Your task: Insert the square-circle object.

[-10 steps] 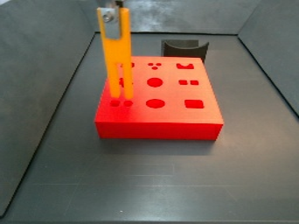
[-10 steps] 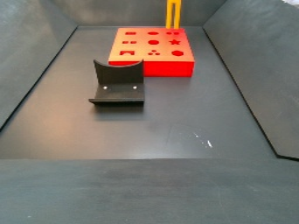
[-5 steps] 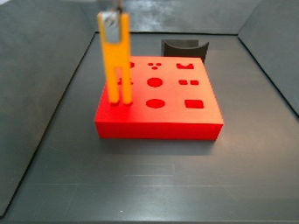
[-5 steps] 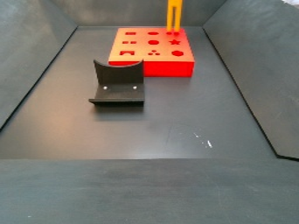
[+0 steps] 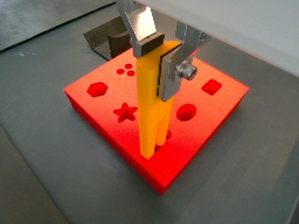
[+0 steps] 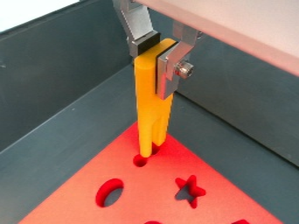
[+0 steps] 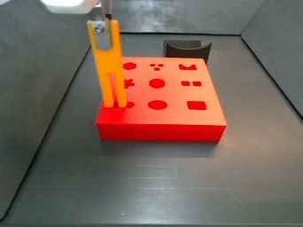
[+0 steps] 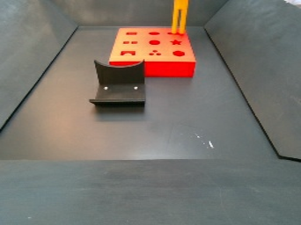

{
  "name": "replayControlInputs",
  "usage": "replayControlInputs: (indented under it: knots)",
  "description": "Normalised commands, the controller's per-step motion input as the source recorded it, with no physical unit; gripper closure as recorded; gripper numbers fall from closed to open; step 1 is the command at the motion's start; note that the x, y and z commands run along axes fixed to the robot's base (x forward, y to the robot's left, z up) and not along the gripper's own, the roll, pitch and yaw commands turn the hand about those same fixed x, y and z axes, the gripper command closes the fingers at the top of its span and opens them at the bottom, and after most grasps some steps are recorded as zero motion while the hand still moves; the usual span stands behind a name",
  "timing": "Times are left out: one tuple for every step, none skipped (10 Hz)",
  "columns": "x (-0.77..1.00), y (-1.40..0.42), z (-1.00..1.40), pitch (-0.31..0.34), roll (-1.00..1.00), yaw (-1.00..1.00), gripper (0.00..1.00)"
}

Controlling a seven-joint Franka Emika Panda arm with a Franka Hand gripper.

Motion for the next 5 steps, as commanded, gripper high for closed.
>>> replayControlInputs:
  knots:
    - [0.36, 0.0, -0.03, 0.08, 0.0, 0.0, 1.0]
    - [0.11, 0.0, -0.08, 0.044, 0.0, 0.0, 1.0]
    - [0.02, 0.02, -0.07, 0.011, 0.0, 0.0, 1.0]
    - [0.09, 0.02, -0.05, 0.013, 0.0, 0.0, 1.0]
    - [0.01, 0.07, -0.11, 0.009, 0.0, 0.0, 1.0]
